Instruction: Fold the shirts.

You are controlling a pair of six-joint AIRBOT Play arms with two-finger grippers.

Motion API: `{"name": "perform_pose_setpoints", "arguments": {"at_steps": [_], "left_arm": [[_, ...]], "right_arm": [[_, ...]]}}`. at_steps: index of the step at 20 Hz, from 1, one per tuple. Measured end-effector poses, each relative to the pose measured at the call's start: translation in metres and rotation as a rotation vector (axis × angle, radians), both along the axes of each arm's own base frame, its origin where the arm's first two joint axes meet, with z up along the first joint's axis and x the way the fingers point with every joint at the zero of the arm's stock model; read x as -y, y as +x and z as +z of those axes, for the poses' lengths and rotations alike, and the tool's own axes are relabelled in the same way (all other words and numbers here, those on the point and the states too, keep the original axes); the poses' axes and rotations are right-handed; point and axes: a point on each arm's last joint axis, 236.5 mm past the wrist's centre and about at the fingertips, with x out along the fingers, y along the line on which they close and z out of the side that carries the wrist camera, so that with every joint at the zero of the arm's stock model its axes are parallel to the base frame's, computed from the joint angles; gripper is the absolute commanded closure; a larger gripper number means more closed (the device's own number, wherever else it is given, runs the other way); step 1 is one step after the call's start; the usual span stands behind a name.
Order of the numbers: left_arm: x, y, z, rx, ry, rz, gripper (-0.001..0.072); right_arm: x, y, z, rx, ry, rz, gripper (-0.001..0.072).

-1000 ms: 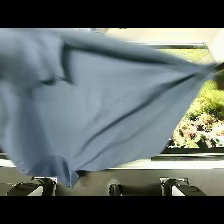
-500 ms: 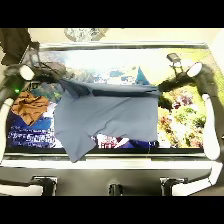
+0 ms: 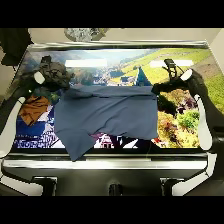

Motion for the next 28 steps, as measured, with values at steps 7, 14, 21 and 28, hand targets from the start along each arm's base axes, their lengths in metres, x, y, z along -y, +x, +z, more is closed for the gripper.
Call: {"name": "perform_pose_setpoints", "arguments": {"at_steps": [7,14,21,28], "left_arm": [[-0.049,-0.155,-0.034,-0.478,-0.096,0.053,0.0220],[-0.045,-0.227,-0.086,-0.564,-0.270,0.071,0.0219],[-0.036,-0.232,-0.107,-0.584,-0.322,0.072,0.0595],[-0.038,-0.225,-0.111,-0.556,-0.318,0.086,0.0677]], "right_arm": [[0.049,-0.158,-0.018,-0.489,-0.131,0.123,0.0208],[0.021,-0.256,-0.034,-0.595,-0.029,0.120,0.0207],[0.000,-0.296,-0.058,-0.643,0.043,0.093,0.0077],[-0.040,-0.287,-0.072,-0.573,0.232,-0.006,0.0084]]}}
